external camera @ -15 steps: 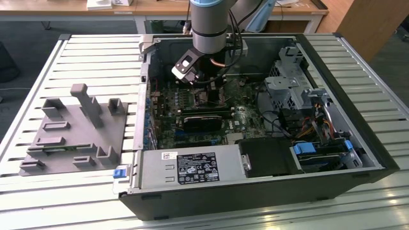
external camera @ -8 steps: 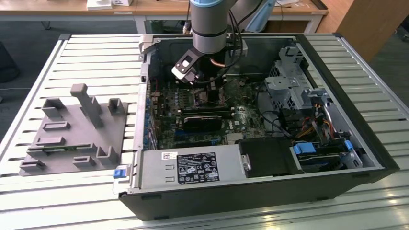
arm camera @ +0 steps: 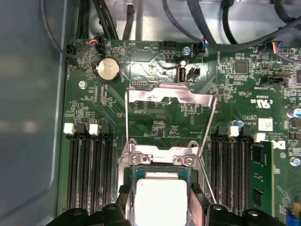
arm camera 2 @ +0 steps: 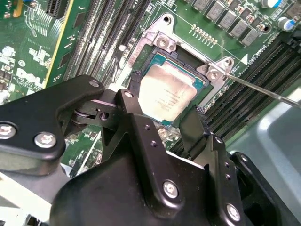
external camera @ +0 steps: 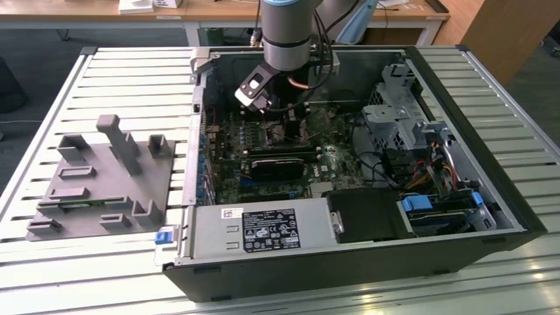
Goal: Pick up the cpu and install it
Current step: 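Place the cpu into insertion slot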
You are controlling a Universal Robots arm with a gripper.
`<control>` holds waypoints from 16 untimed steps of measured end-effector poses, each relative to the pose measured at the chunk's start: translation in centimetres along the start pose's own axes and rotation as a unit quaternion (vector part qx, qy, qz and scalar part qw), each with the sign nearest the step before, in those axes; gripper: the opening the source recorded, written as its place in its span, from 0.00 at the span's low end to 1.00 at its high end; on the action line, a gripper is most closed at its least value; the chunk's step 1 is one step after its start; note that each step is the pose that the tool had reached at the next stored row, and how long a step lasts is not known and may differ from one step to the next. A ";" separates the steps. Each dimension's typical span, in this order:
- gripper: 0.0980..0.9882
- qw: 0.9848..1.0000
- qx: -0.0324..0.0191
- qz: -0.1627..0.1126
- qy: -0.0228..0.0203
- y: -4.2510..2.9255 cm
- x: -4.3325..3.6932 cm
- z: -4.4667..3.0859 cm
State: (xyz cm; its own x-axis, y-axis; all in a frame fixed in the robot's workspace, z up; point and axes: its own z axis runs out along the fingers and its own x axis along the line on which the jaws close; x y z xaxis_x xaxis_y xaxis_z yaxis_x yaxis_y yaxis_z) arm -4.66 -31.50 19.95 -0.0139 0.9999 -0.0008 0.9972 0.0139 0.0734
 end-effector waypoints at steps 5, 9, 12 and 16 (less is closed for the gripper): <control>0.48 1.000 0.000 0.000 -0.001 0.04 0.00 -0.62; 0.29 1.000 0.000 0.000 -0.001 0.07 0.00 -0.90; 0.15 1.000 0.001 0.000 -0.001 0.13 0.00 -1.14; 0.01 1.000 0.002 0.000 -0.001 0.24 0.00 -1.44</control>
State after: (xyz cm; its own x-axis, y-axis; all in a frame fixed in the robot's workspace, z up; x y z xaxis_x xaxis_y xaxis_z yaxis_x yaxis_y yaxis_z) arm -4.52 -31.50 21.39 -0.0139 0.9999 -0.0023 0.9975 0.0140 0.0689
